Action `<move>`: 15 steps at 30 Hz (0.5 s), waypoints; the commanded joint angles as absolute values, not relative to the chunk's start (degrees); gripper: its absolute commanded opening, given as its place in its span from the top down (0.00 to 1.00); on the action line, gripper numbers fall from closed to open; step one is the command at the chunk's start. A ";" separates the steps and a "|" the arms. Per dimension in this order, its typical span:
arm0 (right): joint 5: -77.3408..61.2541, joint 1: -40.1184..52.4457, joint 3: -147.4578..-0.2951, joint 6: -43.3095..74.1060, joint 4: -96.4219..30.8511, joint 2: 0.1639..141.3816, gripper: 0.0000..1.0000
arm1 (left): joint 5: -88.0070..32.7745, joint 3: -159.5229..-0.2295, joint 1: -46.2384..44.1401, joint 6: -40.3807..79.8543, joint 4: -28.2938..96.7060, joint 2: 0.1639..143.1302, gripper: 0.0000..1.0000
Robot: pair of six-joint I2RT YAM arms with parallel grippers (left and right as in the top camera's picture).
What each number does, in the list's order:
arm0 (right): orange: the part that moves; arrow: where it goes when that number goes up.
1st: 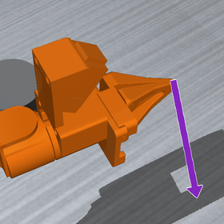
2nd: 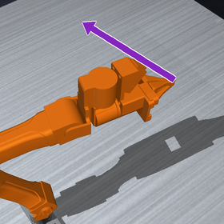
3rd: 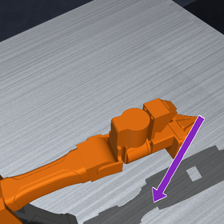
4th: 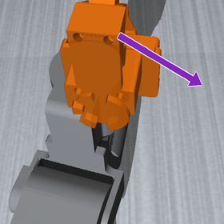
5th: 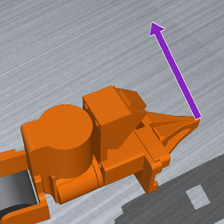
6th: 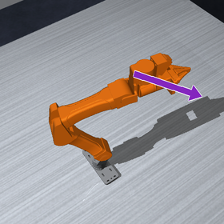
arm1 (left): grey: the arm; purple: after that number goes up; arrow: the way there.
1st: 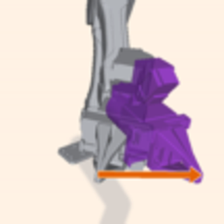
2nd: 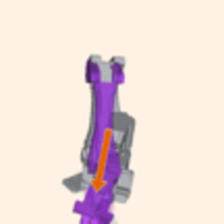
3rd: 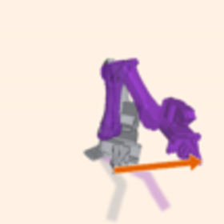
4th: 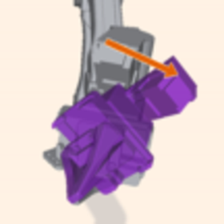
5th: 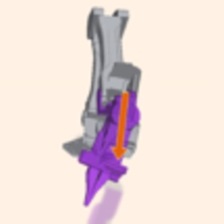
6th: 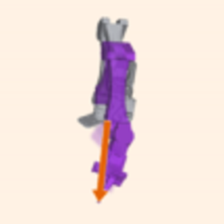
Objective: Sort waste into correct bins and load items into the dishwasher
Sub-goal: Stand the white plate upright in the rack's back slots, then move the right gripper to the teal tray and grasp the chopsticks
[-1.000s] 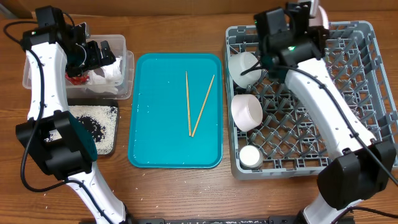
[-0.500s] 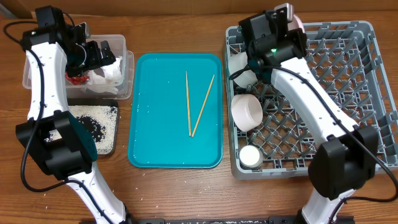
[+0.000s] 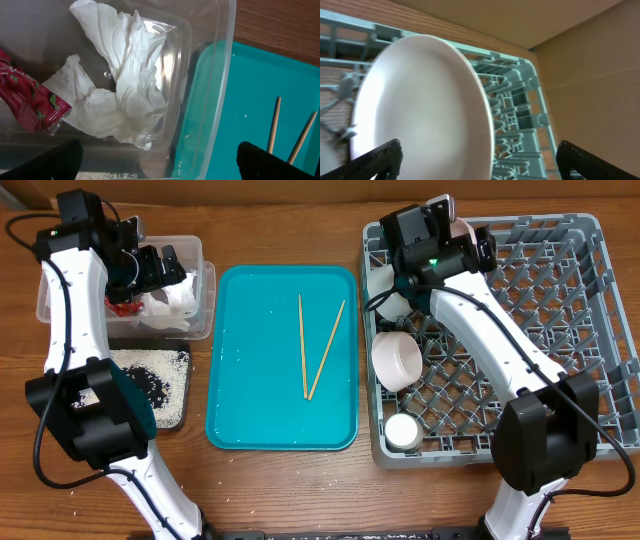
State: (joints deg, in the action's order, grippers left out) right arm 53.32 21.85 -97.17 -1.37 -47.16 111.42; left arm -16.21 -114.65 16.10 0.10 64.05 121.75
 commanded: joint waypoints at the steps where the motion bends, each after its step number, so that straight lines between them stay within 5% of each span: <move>1: 41.95 22.50 -99.20 0.23 -47.44 102.65 0.00 | -16.08 -115.98 16.10 0.03 64.03 120.97 0.00; 8: -25.47 23.35 -98.91 2.26 -48.56 93.65 0.00 | -16.08 -115.98 16.10 0.03 64.03 120.97 0.00; 11: -25.26 27.55 -96.18 7.14 -45.17 96.20 0.08 | -16.08 -115.98 16.05 0.03 64.05 120.97 0.00; 15: -3.60 35.92 -94.26 22.68 -44.40 103.77 0.11 | -16.08 -115.98 16.05 0.03 64.03 120.97 0.00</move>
